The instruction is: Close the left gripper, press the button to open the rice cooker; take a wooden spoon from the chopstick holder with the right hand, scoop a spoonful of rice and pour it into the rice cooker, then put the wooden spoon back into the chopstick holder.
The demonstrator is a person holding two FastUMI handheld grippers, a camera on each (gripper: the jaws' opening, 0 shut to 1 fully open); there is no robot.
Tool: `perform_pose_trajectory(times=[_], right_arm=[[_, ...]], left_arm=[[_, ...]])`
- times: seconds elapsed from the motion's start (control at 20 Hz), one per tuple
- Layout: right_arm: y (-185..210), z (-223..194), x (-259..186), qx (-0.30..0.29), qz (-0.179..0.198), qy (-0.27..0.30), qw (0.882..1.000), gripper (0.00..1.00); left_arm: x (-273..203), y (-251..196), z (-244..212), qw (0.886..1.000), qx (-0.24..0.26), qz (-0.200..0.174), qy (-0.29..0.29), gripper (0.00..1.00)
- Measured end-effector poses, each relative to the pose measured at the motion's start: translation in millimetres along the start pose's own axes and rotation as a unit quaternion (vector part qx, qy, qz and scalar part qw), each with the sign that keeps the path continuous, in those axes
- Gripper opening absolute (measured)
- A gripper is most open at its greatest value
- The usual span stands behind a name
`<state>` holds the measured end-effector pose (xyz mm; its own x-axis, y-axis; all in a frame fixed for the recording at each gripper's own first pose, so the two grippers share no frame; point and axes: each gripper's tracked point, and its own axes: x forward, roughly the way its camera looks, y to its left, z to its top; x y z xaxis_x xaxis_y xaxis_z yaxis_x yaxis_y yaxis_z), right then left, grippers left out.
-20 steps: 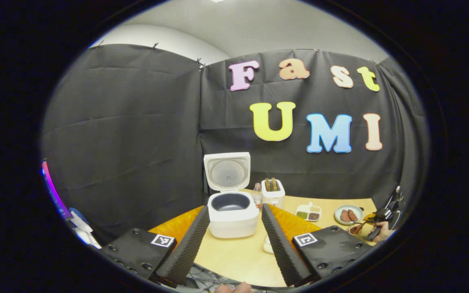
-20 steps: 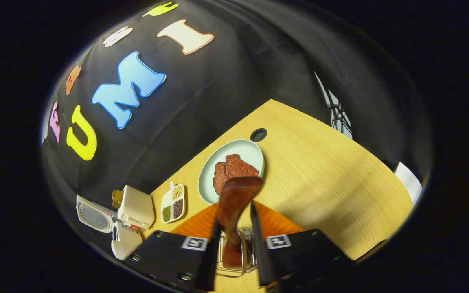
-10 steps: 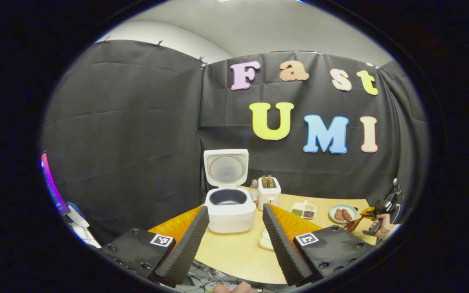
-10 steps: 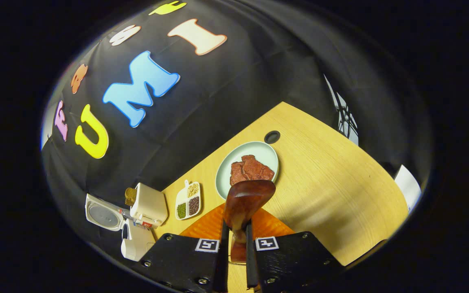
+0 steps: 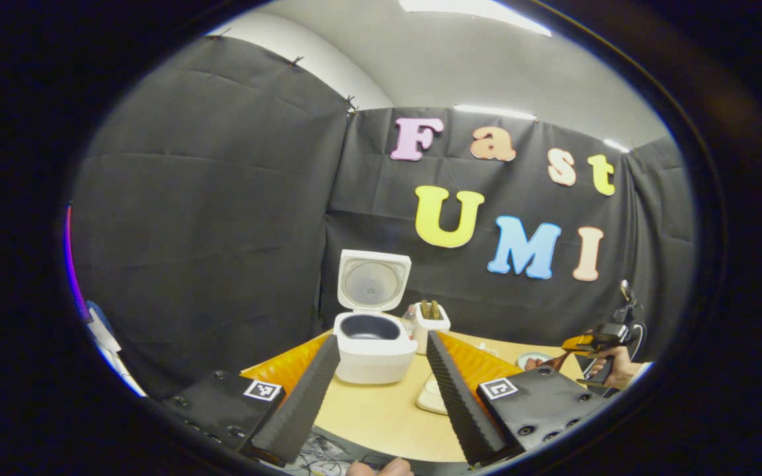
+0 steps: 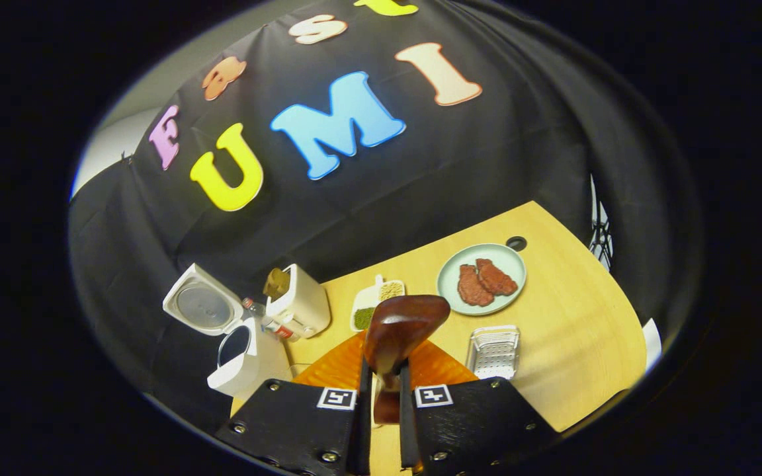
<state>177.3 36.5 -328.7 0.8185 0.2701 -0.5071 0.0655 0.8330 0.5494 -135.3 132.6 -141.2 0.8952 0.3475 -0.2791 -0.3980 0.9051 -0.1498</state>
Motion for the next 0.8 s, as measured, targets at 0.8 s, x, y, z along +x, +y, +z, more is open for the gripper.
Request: perform_pose_trajectory(times=[0.8], right_arm=[[95.3,-145.5,146.2,-0.183,0.002,0.114,0.976,0.18]], left_arm=[[25.0,88.1,4.6,0.993,0.004,0.110,0.035,0.92]])
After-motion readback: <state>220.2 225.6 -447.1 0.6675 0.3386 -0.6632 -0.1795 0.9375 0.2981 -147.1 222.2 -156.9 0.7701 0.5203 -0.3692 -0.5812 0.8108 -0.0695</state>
